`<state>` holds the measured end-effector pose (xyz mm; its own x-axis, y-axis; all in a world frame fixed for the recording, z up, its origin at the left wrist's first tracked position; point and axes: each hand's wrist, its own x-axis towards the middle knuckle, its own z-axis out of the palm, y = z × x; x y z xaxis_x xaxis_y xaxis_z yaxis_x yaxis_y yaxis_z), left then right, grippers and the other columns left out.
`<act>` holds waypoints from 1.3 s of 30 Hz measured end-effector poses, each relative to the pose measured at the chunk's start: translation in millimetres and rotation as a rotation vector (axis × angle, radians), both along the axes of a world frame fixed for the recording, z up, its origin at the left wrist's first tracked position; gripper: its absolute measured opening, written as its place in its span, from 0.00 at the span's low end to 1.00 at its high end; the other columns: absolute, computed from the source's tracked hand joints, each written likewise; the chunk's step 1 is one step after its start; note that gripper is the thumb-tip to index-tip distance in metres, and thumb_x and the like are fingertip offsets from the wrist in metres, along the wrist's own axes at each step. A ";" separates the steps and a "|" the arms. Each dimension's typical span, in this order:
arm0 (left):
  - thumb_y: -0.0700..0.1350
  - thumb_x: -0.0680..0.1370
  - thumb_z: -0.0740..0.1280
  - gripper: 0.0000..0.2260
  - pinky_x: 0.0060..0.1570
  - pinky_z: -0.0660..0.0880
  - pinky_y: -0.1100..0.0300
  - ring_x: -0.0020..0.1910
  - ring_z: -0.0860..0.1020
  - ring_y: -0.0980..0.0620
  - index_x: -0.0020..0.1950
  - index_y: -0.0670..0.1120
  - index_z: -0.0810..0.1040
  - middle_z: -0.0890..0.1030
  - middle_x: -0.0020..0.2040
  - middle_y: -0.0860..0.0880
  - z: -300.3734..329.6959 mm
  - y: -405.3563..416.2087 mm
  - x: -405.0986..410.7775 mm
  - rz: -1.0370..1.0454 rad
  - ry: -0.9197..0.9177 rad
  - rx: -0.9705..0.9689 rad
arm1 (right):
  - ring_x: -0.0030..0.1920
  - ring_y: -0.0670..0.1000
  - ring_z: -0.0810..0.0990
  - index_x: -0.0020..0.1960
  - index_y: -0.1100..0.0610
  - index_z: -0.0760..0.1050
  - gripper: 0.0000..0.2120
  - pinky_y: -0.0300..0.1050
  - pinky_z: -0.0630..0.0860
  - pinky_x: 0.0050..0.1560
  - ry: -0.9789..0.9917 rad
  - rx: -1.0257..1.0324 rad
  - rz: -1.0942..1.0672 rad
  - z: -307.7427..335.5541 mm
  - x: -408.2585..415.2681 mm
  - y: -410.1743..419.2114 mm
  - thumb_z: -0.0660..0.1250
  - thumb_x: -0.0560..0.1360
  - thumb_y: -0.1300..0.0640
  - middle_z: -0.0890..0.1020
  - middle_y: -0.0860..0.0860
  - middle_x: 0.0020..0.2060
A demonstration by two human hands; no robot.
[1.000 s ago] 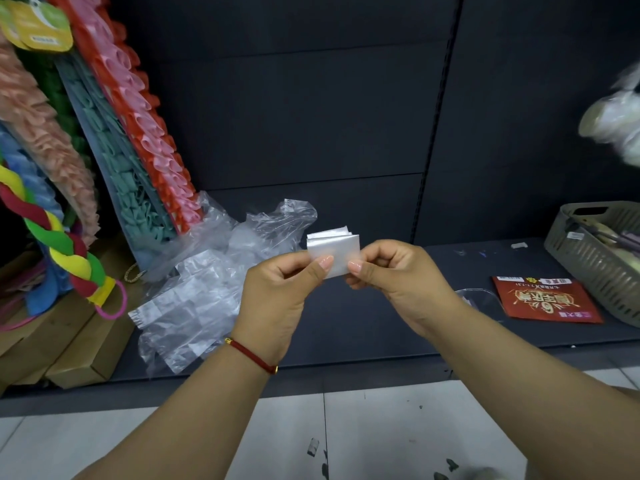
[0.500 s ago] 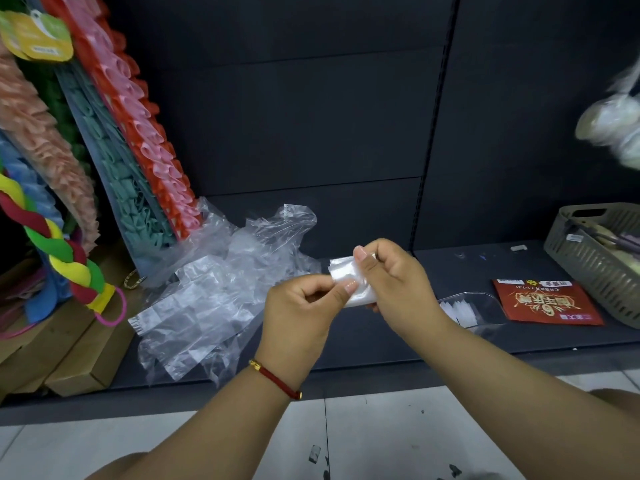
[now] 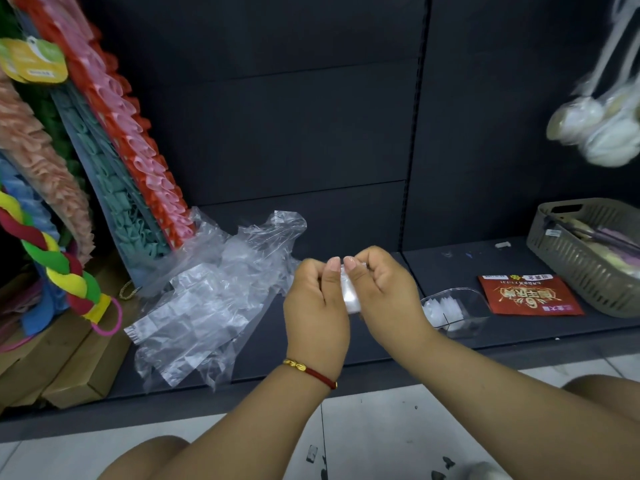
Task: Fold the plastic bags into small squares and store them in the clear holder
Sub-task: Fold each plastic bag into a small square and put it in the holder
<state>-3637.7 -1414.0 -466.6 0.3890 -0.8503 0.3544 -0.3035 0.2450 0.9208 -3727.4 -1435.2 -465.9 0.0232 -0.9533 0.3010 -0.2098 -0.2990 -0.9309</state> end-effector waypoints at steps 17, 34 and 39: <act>0.46 0.78 0.69 0.13 0.33 0.68 0.68 0.31 0.70 0.58 0.38 0.38 0.79 0.75 0.33 0.48 12.1 -41.0 -32.2 -0.488 -0.009 0.103 | 0.31 0.37 0.75 0.39 0.51 0.79 0.07 0.29 0.69 0.33 0.372 0.084 -0.006 28.5 -106.8 -10.9 0.71 0.76 0.55 0.79 0.44 0.33; 0.56 0.84 0.51 0.26 0.76 0.49 0.58 0.78 0.51 0.55 0.80 0.50 0.54 0.54 0.80 0.53 -89.8 -144.9 -103.0 -0.652 -0.483 0.433 | 0.28 0.48 0.76 0.39 0.59 0.77 0.08 0.40 0.70 0.31 0.401 0.408 -0.533 -65.0 -220.8 -119.5 0.71 0.75 0.57 0.78 0.50 0.29; 0.58 0.84 0.49 0.28 0.78 0.45 0.51 0.79 0.44 0.55 0.80 0.51 0.46 0.45 0.81 0.54 -140.2 -161.8 -115.3 -0.746 -0.633 0.571 | 0.42 0.57 0.82 0.36 0.56 0.76 0.10 0.45 0.75 0.45 0.376 0.532 -0.605 -120.3 -235.5 -139.9 0.71 0.75 0.57 0.83 0.56 0.37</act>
<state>-3753.1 -1575.8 -606.8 -0.3942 -0.8954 -0.2071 -0.7087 0.1527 0.6888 -3963.0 -1575.0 -586.2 -0.5217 -0.8459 -0.1110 -0.5116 0.4143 -0.7528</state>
